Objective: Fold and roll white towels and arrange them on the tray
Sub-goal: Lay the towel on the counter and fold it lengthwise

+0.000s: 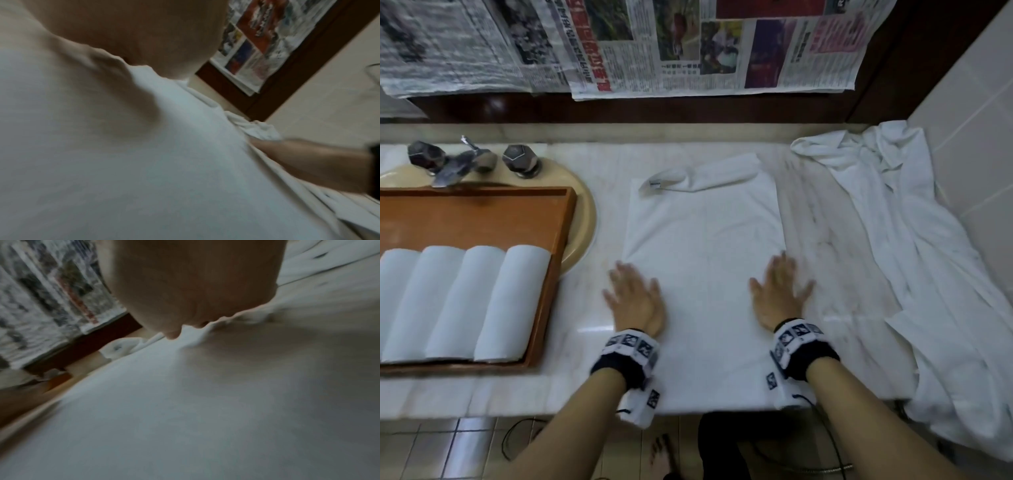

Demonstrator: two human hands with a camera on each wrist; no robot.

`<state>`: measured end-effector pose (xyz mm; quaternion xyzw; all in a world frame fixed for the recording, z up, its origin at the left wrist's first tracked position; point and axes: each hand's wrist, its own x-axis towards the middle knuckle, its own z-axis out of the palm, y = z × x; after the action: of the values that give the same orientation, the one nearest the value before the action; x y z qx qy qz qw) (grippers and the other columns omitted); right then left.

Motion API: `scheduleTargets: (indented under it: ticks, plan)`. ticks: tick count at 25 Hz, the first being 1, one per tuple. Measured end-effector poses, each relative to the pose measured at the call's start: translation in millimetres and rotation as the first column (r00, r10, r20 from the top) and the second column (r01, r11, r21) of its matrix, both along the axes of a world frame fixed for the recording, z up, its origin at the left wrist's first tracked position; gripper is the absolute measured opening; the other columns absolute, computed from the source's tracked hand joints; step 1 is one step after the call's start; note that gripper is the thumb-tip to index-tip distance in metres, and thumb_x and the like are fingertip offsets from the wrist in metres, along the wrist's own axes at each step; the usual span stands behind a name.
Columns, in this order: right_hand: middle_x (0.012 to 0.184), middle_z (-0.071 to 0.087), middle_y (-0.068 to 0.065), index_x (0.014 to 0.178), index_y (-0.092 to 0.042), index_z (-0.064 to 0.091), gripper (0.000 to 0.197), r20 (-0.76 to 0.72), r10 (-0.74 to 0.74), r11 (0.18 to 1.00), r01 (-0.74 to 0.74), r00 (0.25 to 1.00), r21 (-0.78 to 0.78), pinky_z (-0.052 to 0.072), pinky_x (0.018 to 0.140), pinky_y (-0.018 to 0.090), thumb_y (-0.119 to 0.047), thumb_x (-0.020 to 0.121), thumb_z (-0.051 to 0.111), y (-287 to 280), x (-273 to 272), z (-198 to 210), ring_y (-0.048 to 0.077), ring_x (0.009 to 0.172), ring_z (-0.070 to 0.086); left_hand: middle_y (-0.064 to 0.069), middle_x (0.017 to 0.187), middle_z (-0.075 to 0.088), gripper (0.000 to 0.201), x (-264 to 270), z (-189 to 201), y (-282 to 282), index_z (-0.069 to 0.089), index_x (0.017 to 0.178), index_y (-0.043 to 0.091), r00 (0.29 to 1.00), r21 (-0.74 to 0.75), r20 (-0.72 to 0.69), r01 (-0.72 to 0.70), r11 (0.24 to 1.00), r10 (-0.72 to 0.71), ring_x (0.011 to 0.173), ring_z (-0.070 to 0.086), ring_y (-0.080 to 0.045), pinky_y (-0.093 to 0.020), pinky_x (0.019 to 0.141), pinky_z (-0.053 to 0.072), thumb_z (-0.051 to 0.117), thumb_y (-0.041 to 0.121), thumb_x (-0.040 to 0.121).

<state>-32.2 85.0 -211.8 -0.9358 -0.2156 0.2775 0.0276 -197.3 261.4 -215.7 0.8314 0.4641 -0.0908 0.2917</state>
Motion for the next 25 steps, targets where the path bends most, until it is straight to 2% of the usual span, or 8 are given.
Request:
scheduleTargets:
  ticks: [4, 6, 9, 10, 12, 14, 18, 25]
  plan:
    - [0.159, -0.024, -0.004, 0.154, -0.018, -0.01, 0.06, -0.065, 0.398, 0.91, -0.384, 0.915, 0.155, -0.01, 0.115, 0.054, -0.033, 0.105, 0.02, 44.6, -4.0, -5.4, 0.015, 0.146, -0.021, 0.002, 0.161, -0.017, 0.056, 60.1, -0.1, -26.1, -0.006, 0.154, 0.019, 0.893, -0.117, 0.189, 0.433, 0.894, -0.408, 0.147, -0.017, -0.012, -0.034, 0.116, -0.015, 0.012, 0.038, 0.105]
    - [0.158, -0.026, -0.003, 0.154, -0.019, -0.01, 0.061, -0.048, 0.254, 0.964, -0.248, 0.966, 0.095, -0.01, 0.116, 0.053, -0.037, 0.105, 0.021, 21.3, 31.2, -11.6, 0.014, 0.146, -0.021, 0.0, 0.161, -0.016, 0.057, 52.3, -11.6, 12.8, -0.007, 0.155, 0.017, 0.953, -0.042, 0.073, 0.296, 0.954, -0.293, 0.148, -0.016, -0.014, -0.038, 0.118, -0.013, 0.013, 0.037, 0.105]
    - [0.158, -0.026, 0.0, 0.154, -0.014, -0.011, 0.065, -0.064, -0.038, 0.999, 0.038, 0.997, 0.005, -0.01, 0.115, 0.056, -0.042, 0.104, 0.02, 4.7, 72.9, 0.2, 0.017, 0.146, -0.02, -0.008, 0.161, -0.015, 0.062, 53.3, -1.7, 52.1, -0.008, 0.153, 0.007, 0.994, -0.034, -0.005, -0.106, 0.994, 0.106, 0.149, -0.013, -0.021, -0.044, 0.119, -0.01, 0.014, 0.039, 0.105]
    - [0.159, -0.025, 0.0, 0.153, -0.013, -0.01, 0.064, -0.05, 0.011, 1.0, -0.01, 0.999, 0.025, -0.009, 0.114, 0.057, -0.041, 0.104, 0.02, 17.6, 72.1, 5.2, 0.018, 0.147, -0.02, -0.008, 0.161, -0.015, 0.062, 68.1, 8.5, 44.4, -0.009, 0.153, 0.006, 0.996, -0.093, 0.065, -0.061, 0.994, 0.067, 0.148, -0.013, -0.021, -0.042, 0.119, -0.012, 0.015, 0.038, 0.105]
    - [0.16, -0.021, -0.001, 0.154, -0.015, -0.008, 0.06, -0.045, 0.253, 0.96, -0.245, 0.966, 0.135, -0.008, 0.115, 0.055, -0.035, 0.105, 0.02, 57.8, 63.8, 9.0, 0.017, 0.147, -0.019, -0.001, 0.16, -0.016, 0.059, 110.6, 13.7, 14.6, -0.008, 0.153, 0.011, 0.953, -0.155, 0.209, 0.253, 0.955, -0.219, 0.148, -0.015, -0.015, -0.036, 0.116, -0.014, 0.014, 0.037, 0.105]
    - [0.161, -0.017, -0.003, 0.154, -0.016, -0.006, 0.056, -0.077, 0.406, 0.901, -0.384, 0.911, 0.2, -0.008, 0.118, 0.051, -0.032, 0.106, 0.019, 81.5, 64.1, 4.9, 0.014, 0.147, -0.017, 0.001, 0.161, -0.014, 0.056, 133.3, 5.9, 7.3, -0.004, 0.155, 0.017, 0.886, -0.159, 0.224, 0.444, 0.882, -0.406, 0.147, -0.015, -0.012, -0.034, 0.116, -0.014, 0.011, 0.039, 0.105]
    - [0.157, -0.028, -0.004, 0.152, -0.017, -0.015, 0.063, -0.079, 0.226, 0.974, -0.225, 0.971, 0.03, -0.011, 0.116, 0.051, -0.039, 0.105, 0.019, 67.6, 107.0, -3.5, 0.013, 0.146, -0.022, 0.001, 0.161, -0.019, 0.059, 120.0, -12.4, 79.6, -0.009, 0.154, 0.016, 0.974, 0.006, -0.056, 0.218, 0.976, -0.218, 0.147, -0.017, -0.015, -0.04, 0.117, -0.013, 0.011, 0.04, 0.104]
    - [0.156, -0.032, -0.004, 0.151, -0.016, -0.018, 0.069, -0.066, 0.243, 0.97, -0.242, 0.968, 0.018, -0.012, 0.115, 0.057, -0.044, 0.103, 0.023, 50.4, 96.5, -1.1, 0.012, 0.145, -0.025, -0.002, 0.161, -0.02, 0.068, 94.4, -7.0, 84.7, -0.01, 0.154, 0.013, 0.966, -0.022, -0.07, 0.247, 0.969, -0.247, 0.148, -0.017, -0.02, -0.043, 0.12, -0.007, 0.027, 0.039, 0.103]
